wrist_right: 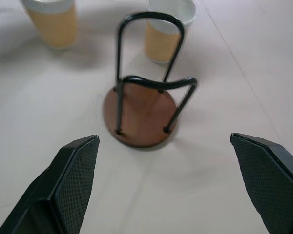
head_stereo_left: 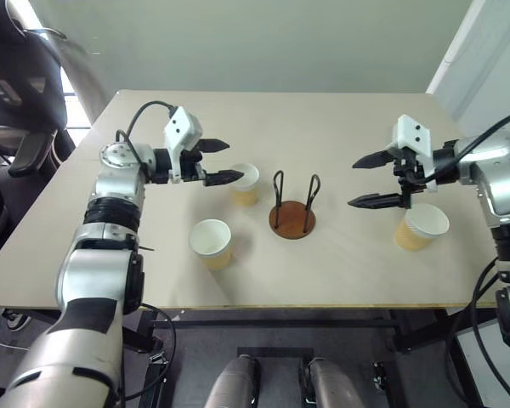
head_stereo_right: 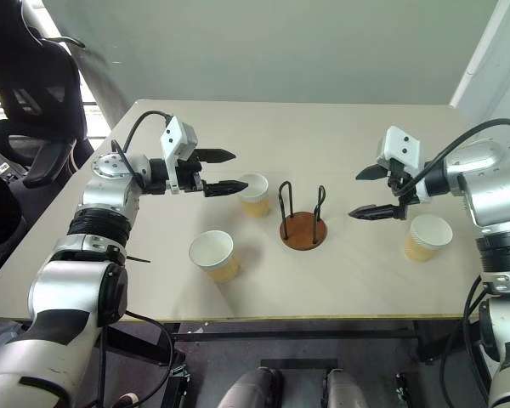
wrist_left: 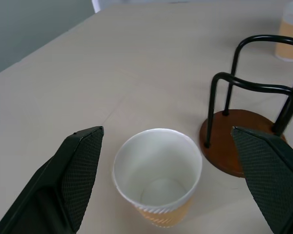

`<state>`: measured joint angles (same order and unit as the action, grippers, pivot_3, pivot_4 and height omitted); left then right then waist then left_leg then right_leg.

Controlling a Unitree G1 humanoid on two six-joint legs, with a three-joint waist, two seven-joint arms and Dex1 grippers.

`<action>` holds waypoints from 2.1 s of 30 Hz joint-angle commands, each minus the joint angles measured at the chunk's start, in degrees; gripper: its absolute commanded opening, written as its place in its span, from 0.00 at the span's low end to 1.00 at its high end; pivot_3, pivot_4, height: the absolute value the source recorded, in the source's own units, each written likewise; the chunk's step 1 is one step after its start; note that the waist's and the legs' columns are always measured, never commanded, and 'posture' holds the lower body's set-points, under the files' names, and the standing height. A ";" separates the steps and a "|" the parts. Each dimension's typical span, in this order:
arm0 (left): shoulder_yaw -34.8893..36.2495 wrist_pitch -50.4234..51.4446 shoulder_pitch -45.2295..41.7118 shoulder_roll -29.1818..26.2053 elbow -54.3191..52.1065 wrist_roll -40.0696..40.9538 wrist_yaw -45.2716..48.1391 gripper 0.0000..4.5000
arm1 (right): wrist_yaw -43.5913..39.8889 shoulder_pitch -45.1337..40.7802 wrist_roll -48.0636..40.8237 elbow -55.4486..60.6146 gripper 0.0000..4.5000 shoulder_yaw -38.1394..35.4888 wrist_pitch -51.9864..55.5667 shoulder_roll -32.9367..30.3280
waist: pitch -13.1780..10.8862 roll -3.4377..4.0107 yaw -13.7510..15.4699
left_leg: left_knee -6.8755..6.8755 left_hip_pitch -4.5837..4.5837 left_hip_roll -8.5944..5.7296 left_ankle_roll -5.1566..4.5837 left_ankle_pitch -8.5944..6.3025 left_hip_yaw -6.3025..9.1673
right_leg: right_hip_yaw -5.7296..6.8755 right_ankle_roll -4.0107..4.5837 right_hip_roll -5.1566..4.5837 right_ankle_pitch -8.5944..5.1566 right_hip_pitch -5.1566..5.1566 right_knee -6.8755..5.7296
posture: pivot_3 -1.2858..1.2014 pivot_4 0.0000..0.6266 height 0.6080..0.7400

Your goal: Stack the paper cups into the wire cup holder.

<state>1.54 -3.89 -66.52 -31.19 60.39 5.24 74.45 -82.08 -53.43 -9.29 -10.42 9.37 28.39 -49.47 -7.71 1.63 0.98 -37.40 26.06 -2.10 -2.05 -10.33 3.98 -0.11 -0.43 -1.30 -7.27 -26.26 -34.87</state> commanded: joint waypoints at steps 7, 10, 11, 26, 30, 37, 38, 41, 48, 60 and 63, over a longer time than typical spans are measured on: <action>0.85 2.00 -2.14 0.62 -4.40 3.67 6.13 1.00 | -3.32 4.78 -4.44 11.78 0.99 -3.12 5.62 -10.71 | -0.01 -0.01 0.17 | 0.01 0.06 -0.05 -0.24 0.08 0.01 | -0.05 -0.13 -0.01 -0.10 0.02 0.00 | 0.52 0.24 1.00; 0.59 3.21 -2.20 0.91 -5.40 4.24 7.94 1.00 | -3.80 6.98 -3.02 11.79 0.99 -2.76 2.99 -14.18 | -0.01 -0.02 0.20 | 0.01 0.06 -0.05 -0.26 0.08 0.01 | -0.06 -0.20 0.00 -0.14 0.03 0.00 | 0.52 0.24 1.00; 0.44 3.46 -2.21 0.99 -5.76 4.42 8.78 1.00 | -4.03 7.68 -2.60 11.61 0.99 -2.65 1.96 -15.24 | -0.01 -0.02 0.23 | 0.01 0.06 -0.05 -0.27 0.08 0.01 | -0.07 -0.23 0.00 -0.15 0.04 0.00 | 0.52 0.24 1.00; -0.62 4.27 -3.52 1.50 -7.16 5.18 14.75 1.00 | -3.34 15.52 8.21 2.35 0.99 0.49 -17.50 -20.64 | -0.01 -0.03 0.14 | -0.27 0.03 -0.05 -0.73 -0.07 0.01 | -0.10 -0.94 -0.01 -0.16 0.24 0.00 | 0.52 0.24 1.00; -0.54 4.45 -3.29 1.25 -7.72 5.35 14.99 1.00 | -3.69 15.76 10.62 -0.60 0.99 1.43 -20.80 -19.97 | -0.02 -0.03 0.15 | -0.52 0.05 -0.06 -0.85 -0.20 0.01 | -0.11 -0.97 -0.01 -0.17 0.31 -0.01 | 0.52 0.24 1.00; -0.78 4.76 -2.32 0.18 -9.17 5.27 15.65 1.00 | -3.63 14.03 16.04 -8.71 0.99 3.77 -27.98 -18.80 | -0.02 -0.02 0.15 | -0.67 0.04 -0.10 -0.96 -0.28 -0.01 | -0.16 -0.94 -0.03 -0.19 0.42 0.05 | 0.52 0.24 1.00; -0.83 4.69 -2.24 0.10 -9.32 5.25 15.69 1.00 | -3.65 13.72 16.61 -9.61 0.99 3.95 -28.74 -18.59 | -0.02 -0.02 0.17 | -0.67 0.04 -0.10 -0.96 -0.28 -0.01 | -0.16 -0.94 -0.02 -0.19 0.42 0.05 | 0.52 0.24 1.00; -1.04 4.54 -2.17 -0.08 -9.55 5.20 15.80 1.00 | -3.10 11.85 18.99 -12.94 0.99 5.05 -31.64 -17.67 | -0.02 -0.02 0.14 | -0.67 0.03 -0.09 -0.96 -0.28 0.00 | -0.16 -0.93 -0.03 -0.18 0.42 0.04 | 0.52 0.24 1.00; -2.21 3.30 -1.08 -0.80 -10.70 4.68 16.27 1.00 | -3.08 8.65 22.21 -17.01 0.70 6.04 -34.99 -15.94 | -0.01 -0.02 0.07 | -0.65 0.01 -0.09 -0.94 -0.33 0.00 | -0.16 -0.93 -0.03 -0.16 0.41 0.04 | 0.52 0.24 1.00; -3.82 1.51 -1.65 -1.50 -9.32 4.18 17.33 1.00 | -6.50 8.89 22.32 -13.65 0.00 6.90 -34.70 -15.48 | -0.01 -0.02 0.10 | -0.65 0.01 -0.08 -0.88 -0.43 0.01 | -0.14 -0.83 -0.03 -0.22 0.40 0.05 | 0.52 0.24 1.00; -4.17 0.69 -1.76 -1.65 -8.77 3.94 17.30 1.00 | -7.08 9.29 22.42 -12.37 0.00 6.88 -34.54 -15.56 | -0.01 -0.02 0.08 | -0.64 0.01 -0.08 -0.87 -0.44 0.01 | -0.14 -0.75 -0.03 -0.27 0.40 0.04 | 0.52 0.24 1.00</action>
<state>-3.01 -1.97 -66.89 -31.92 51.79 9.32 89.84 -88.44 -43.81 13.24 -24.52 16.86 -6.22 -64.36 -7.72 1.61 1.07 -38.04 26.07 -2.18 -2.90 -10.78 3.99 -0.25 -1.13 -1.33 -7.57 -25.85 -34.82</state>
